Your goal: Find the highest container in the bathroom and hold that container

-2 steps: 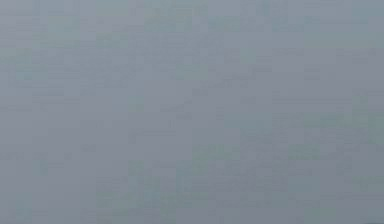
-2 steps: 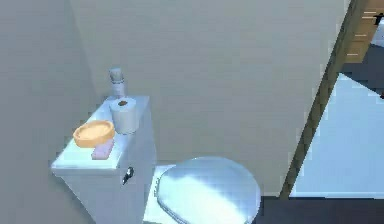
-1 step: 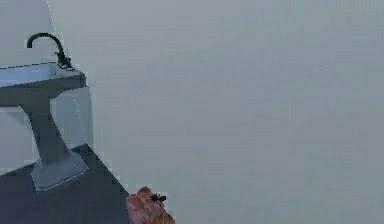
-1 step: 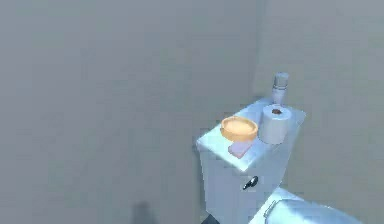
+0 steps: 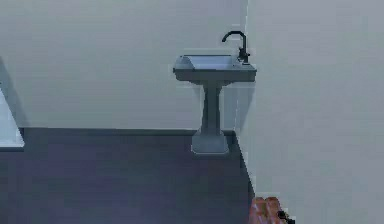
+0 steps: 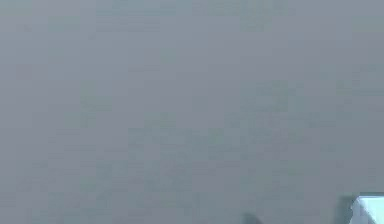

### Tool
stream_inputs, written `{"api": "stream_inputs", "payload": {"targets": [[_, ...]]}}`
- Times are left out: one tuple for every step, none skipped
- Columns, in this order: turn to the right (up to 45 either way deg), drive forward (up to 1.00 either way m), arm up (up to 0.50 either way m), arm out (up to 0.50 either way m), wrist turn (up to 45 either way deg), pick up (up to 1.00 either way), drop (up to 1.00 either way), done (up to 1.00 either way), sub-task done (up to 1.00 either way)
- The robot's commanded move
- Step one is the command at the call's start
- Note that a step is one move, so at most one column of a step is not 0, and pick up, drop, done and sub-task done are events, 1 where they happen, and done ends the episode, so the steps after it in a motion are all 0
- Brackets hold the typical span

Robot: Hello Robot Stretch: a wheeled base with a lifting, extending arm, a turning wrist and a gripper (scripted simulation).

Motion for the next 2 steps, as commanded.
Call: {"api": "stream_inputs", "payload": {"targets": [[-45.0,0.00,0.00,0.00,0.0,0.00,0.00,0.00,0.00],[-27.0,0.00,0.00,0.00,0.0,0.00,0.00,0.00,0.00]]}}
